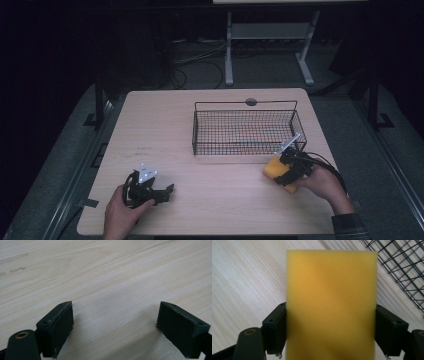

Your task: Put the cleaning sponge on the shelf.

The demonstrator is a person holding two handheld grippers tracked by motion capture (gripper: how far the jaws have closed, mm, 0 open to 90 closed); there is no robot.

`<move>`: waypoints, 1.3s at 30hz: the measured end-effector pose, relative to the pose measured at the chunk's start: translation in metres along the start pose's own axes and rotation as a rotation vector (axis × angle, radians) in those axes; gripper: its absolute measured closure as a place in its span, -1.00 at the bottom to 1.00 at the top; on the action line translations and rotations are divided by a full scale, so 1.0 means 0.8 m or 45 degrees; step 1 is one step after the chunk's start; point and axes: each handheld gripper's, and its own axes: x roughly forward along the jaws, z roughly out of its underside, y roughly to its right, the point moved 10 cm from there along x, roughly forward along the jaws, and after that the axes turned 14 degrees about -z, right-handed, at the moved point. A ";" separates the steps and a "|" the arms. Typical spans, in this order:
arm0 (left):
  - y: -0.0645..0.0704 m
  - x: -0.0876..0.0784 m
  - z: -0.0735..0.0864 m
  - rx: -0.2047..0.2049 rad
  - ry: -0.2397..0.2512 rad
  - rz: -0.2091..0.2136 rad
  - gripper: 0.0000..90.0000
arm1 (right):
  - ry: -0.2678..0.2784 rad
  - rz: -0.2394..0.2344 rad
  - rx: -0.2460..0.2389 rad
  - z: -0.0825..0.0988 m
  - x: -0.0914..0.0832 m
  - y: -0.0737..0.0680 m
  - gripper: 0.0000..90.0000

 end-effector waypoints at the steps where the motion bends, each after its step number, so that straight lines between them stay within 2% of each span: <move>1: 0.000 0.000 0.000 0.000 0.000 0.000 -0.71 | 0.003 -0.001 0.000 0.000 -0.001 0.000 -0.48; 9: 0.000 0.000 0.000 0.000 0.000 0.000 -0.71 | 0.023 0.007 0.020 0.000 -0.015 -0.001 -0.47; 18: 0.000 0.000 0.000 0.001 0.000 0.000 -0.71 | 0.071 -0.005 0.022 -0.010 -0.039 -0.009 -0.47; 30: 0.000 0.000 0.000 0.003 0.001 -0.001 -0.71 | 0.095 0.012 0.024 -0.021 -0.072 -0.013 -0.46; 39: 0.000 0.000 0.000 -0.003 0.002 -0.001 -0.71 | 0.113 0.030 0.023 -0.032 -0.092 -0.008 -0.46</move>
